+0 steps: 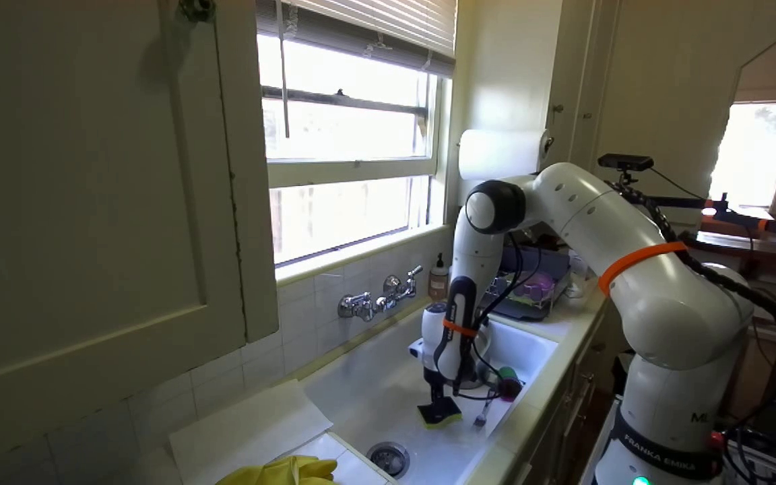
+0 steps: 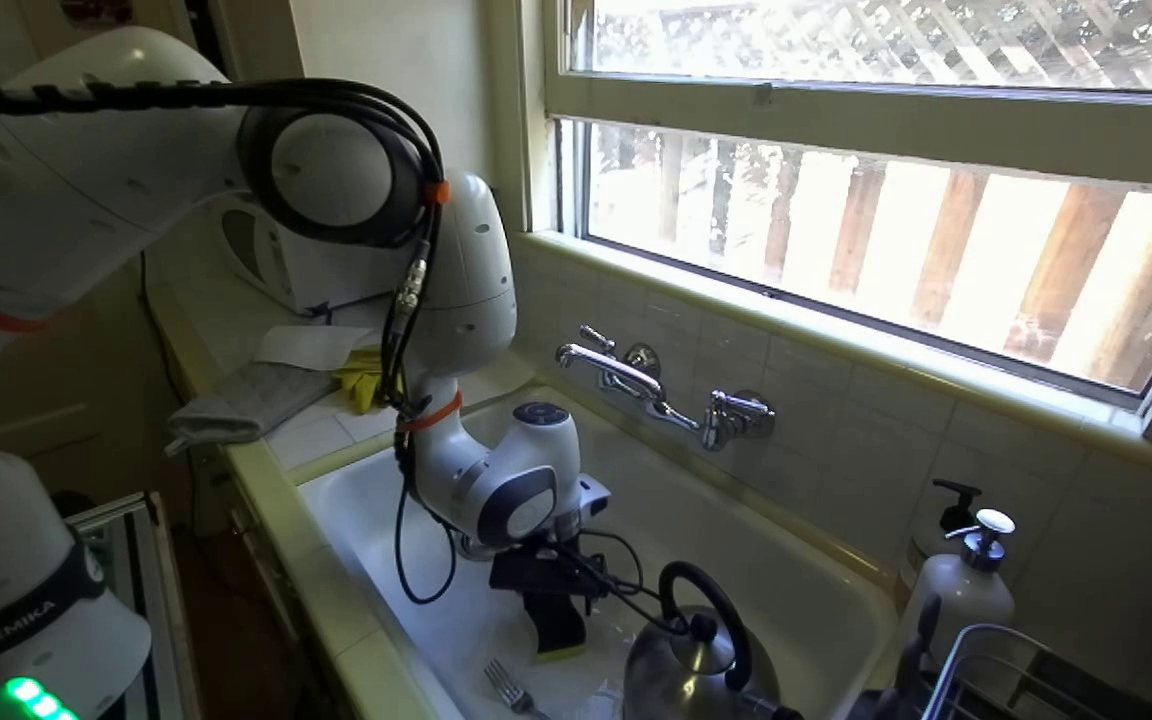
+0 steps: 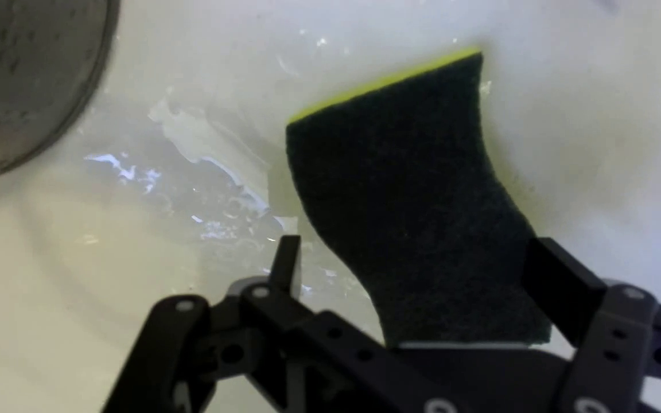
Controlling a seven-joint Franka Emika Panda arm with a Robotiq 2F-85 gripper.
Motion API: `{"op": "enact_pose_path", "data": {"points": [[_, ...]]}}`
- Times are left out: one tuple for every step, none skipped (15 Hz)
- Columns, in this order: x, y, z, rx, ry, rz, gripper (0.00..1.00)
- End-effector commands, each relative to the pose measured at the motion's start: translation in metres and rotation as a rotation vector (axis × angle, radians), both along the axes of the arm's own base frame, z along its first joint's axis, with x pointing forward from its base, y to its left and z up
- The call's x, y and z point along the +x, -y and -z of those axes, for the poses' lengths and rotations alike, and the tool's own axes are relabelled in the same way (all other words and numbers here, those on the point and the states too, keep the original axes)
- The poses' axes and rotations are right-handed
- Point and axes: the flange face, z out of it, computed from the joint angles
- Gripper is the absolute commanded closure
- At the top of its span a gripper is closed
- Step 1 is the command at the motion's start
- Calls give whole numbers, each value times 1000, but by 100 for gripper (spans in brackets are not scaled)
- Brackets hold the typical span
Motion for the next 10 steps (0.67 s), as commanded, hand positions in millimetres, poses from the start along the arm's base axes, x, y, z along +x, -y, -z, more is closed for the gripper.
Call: {"op": "enact_pose_path", "data": {"points": [[3,1,15,11,1,-39,26],[3,0,15,14,0,-36,34],[3,-1,14,17,-3,-28,41],[3,-1,13,20,-2,-24,50],[2,-1,11,23,-2,-21,55],[2,-2,9,28,0,-19,61],[2,-1,6,28,1,-15,68],[2,0,4,26,3,-12,75],[3,2,0,24,6,-6,83],[3,4,-4,21,9,1,90]]}}
